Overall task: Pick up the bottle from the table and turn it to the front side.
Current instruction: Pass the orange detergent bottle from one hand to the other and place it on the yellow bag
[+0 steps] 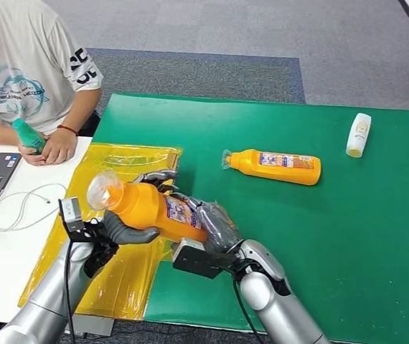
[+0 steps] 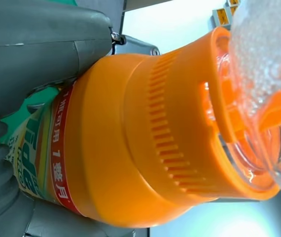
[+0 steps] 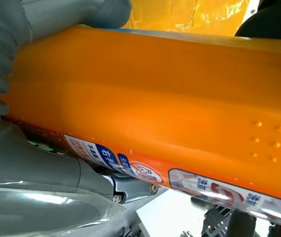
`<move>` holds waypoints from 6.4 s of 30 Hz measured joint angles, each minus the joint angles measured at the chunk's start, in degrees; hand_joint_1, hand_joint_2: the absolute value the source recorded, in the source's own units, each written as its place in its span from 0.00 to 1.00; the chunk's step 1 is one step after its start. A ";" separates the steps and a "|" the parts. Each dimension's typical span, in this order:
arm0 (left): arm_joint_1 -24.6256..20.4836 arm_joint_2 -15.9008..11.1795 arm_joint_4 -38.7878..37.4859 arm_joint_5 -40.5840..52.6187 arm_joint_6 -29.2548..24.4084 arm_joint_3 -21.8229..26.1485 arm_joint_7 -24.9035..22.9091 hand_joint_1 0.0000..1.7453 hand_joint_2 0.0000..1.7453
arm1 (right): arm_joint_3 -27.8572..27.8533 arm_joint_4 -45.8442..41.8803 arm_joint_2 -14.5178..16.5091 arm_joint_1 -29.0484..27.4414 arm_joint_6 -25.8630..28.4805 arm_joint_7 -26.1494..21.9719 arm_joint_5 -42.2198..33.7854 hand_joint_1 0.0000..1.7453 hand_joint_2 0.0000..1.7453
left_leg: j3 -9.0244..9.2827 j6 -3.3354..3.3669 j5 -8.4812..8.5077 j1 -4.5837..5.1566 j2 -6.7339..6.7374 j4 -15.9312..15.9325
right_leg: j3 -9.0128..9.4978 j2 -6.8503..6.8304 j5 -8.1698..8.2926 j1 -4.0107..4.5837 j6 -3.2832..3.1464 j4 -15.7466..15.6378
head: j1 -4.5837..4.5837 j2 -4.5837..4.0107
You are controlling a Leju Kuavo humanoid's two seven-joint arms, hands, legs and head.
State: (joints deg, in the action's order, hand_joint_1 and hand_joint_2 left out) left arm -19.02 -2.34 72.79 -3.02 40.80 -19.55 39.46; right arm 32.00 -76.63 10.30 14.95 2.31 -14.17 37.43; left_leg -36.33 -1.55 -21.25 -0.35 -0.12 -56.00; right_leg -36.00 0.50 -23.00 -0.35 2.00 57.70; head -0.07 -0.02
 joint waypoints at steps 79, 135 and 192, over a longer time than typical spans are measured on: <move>-7.16 -11.89 3.24 11.06 -14.20 -20.62 -19.60 1.00 1.00 | -30.54 -3.06 -0.47 -0.48 -13.44 -9.52 -28.33 0.00 1.00 | -0.02 -0.05 0.06 -0.01 0.03 0.00 | -0.05 0.03 0.08 0.02 -0.03 0.02 | 0.00 -0.01; -51.74 -36.03 2.21 -26.33 5.11 -56.17 -29.84 1.00 1.00 | -24.02 7.57 2.35 7.22 -12.70 -9.50 -27.16 0.00 1.00 | -0.42 -0.26 0.37 -0.17 0.04 0.00 | -0.48 0.06 0.40 0.21 -0.23 0.06 | 0.01 0.00; -39.89 -28.91 -9.67 2.78 -8.15 -59.03 -25.73 1.00 1.00 | -21.99 6.16 4.02 6.80 -12.19 -8.37 -23.10 0.00 1.00 | -0.39 -0.28 0.47 -0.17 0.04 0.00 | -0.47 0.05 0.50 0.21 -0.30 0.05 | 0.00 0.00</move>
State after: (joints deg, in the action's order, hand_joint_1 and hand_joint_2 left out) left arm -58.91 -31.25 63.12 -0.24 32.65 -78.57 13.74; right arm 10.01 -70.47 14.32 21.75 -9.89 -22.54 14.33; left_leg -36.72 -1.82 -20.78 -0.52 -0.08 -56.00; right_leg -36.48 0.56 -22.50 -0.14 1.70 57.75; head -0.07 -0.02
